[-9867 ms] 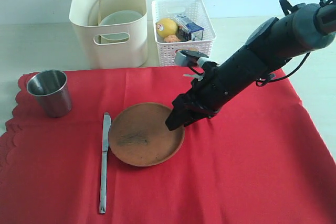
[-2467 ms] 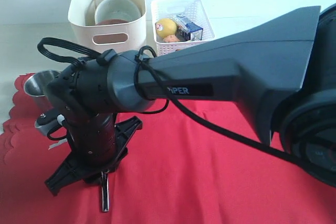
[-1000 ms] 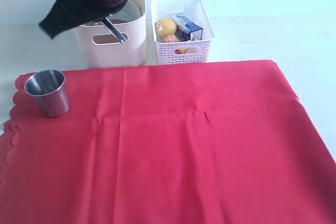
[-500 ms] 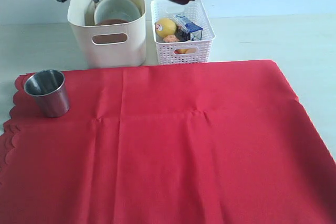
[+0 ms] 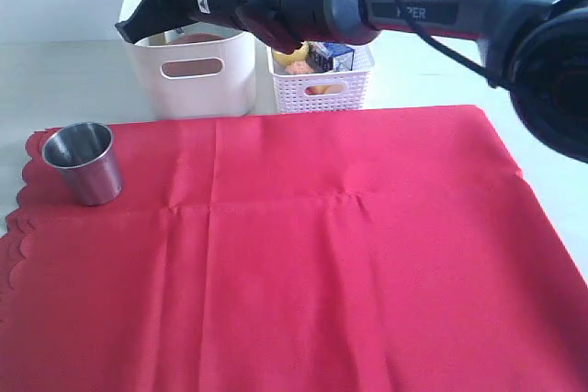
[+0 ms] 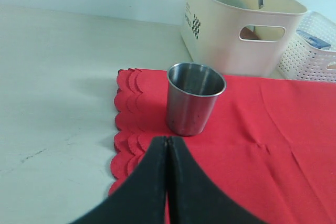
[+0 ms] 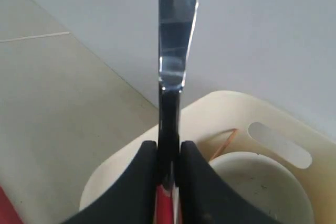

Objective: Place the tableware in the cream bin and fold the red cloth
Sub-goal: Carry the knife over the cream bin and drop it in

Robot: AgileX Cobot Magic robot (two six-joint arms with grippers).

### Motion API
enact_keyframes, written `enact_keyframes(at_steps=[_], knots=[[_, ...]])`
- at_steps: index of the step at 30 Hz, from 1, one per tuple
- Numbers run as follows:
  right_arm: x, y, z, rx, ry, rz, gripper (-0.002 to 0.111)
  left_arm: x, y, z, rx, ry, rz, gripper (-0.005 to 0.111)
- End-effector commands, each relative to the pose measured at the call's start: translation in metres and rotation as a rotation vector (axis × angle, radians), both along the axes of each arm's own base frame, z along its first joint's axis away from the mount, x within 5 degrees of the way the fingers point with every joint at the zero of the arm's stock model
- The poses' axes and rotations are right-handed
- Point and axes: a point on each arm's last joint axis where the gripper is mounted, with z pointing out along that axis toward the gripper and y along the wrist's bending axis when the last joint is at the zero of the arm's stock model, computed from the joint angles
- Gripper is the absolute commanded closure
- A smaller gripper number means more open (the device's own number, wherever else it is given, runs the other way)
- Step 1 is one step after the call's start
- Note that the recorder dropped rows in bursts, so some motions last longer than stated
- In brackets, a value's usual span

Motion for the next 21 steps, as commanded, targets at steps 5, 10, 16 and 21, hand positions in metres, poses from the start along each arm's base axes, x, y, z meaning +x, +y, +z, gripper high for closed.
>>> enact_keyframes(at_steps=[5,10,16,21], knots=[[0.019,0.005,-0.019,-0.08,0.029,-0.056,0.108,0.0,0.0,0.0,-0.011,-0.01,0.002,0.107],[0.021,0.005,-0.036,-0.11,0.074,-0.074,0.107,0.0,0.0,0.0,-0.011,-0.01,0.002,0.107],[0.021,0.004,-0.042,-0.127,0.104,-0.092,0.081,0.0,0.0,0.0,-0.011,-0.01,0.002,0.107],[0.021,0.003,-0.033,-0.122,0.097,-0.096,0.063,0.0,0.0,0.0,-0.011,-0.01,0.002,0.107]])
